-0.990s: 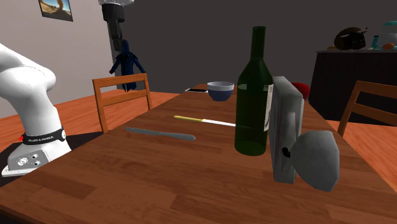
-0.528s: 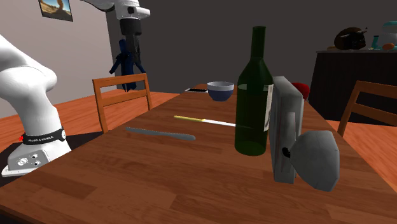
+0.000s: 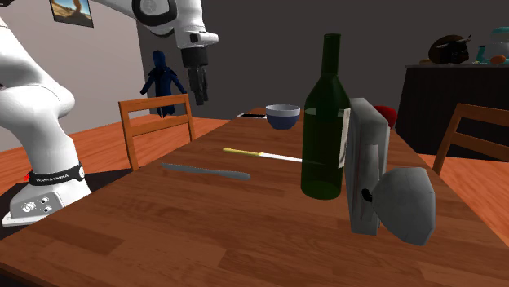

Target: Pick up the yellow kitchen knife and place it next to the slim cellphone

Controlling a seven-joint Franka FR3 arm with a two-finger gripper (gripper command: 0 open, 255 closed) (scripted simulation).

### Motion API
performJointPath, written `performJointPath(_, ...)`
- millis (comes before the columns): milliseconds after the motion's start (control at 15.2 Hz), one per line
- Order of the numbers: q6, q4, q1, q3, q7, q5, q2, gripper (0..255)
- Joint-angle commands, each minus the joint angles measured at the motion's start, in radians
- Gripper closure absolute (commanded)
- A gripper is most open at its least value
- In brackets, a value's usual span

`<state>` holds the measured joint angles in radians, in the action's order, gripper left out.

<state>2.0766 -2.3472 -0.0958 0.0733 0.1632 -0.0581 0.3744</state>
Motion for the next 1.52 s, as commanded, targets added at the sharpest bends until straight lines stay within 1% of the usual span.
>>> performJointPath(0, 0.057, 0.019, -0.011, 0.014, 0.009, 0.006, -0.063, 0)
performJointPath(396, 0.204, 0.105, -0.038, 0.055, 0.024, 0.043, -0.265, 0)
performJointPath(858, 0.328, 0.254, -0.075, 0.092, 0.017, 0.128, -0.508, 0)
performJointPath(1386, 0.413, 0.252, -0.080, 0.085, 0.001, 0.155, -0.591, 0)
performJointPath(1452, 0.413, 0.252, -0.080, 0.085, 0.001, 0.154, -0.591, 0)
